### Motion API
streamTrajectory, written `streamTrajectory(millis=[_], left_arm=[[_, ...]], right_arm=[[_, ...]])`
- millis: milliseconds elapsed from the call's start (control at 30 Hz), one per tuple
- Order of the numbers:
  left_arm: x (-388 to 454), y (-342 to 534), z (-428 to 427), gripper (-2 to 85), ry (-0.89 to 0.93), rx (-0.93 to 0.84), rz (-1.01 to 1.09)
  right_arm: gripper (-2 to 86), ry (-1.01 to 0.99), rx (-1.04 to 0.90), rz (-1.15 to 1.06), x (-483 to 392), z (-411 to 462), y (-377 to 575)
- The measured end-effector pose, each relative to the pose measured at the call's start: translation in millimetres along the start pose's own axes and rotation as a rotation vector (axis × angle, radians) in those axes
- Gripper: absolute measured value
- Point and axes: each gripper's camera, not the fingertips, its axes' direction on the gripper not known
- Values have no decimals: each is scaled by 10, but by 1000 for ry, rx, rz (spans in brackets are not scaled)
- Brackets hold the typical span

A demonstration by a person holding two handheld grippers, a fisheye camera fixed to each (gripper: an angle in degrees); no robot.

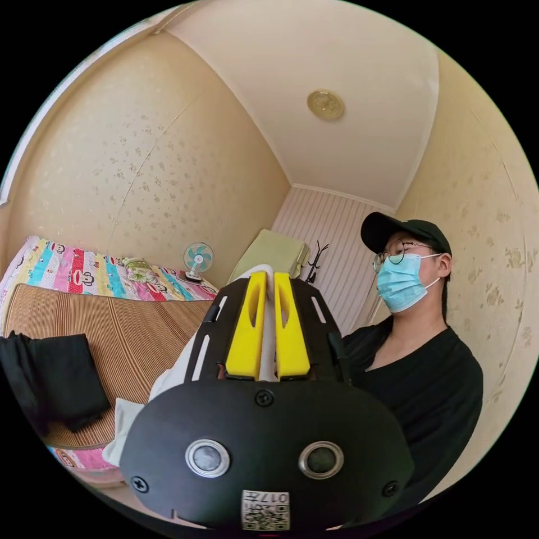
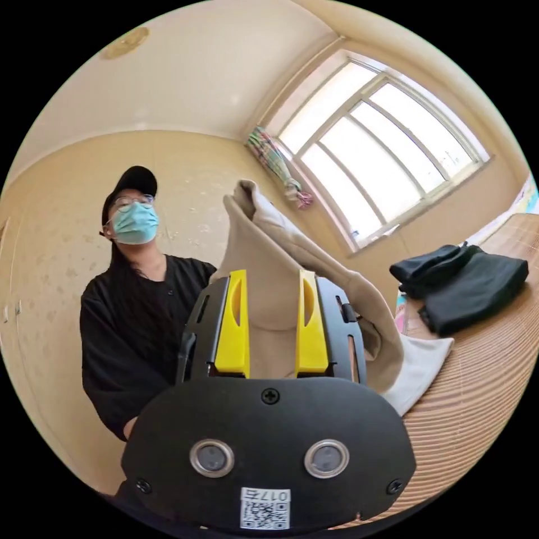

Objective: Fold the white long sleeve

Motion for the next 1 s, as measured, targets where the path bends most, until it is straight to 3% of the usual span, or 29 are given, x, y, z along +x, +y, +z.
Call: streamTrajectory(millis=[133,200,267,333,433,533,600,700,867,1000], left_arm=[[156,-22,-291,2,78,-19,65],[142,-51,-305,2,150,-55,73],[159,-75,-269,2,208,-59,81],[179,-151,-170,3,302,-58,90],[164,-276,-106,5,402,-24,73],[204,-387,-140,5,498,18,92],[264,-450,-203,6,512,43,125],[362,-577,-320,7,489,45,174],[625,-767,-717,7,329,75,239],[933,-773,-1124,5,-12,178,280]], right_arm=[[113,-368,-85,-213,-451,189,-30],[120,-233,-61,-175,-505,215,-112],[147,202,30,0,-446,142,-207],[165,320,-7,43,-421,196,-247],[161,304,-198,48,-398,606,-258],[105,667,-315,82,-392,1054,-221],[70,753,-282,114,-448,1140,-304],[38,689,-191,-35,-910,1180,-574],[23,1178,7,-177,-2111,1161,-1091],[20,1298,211,-368,-3226,1276,-1263]])
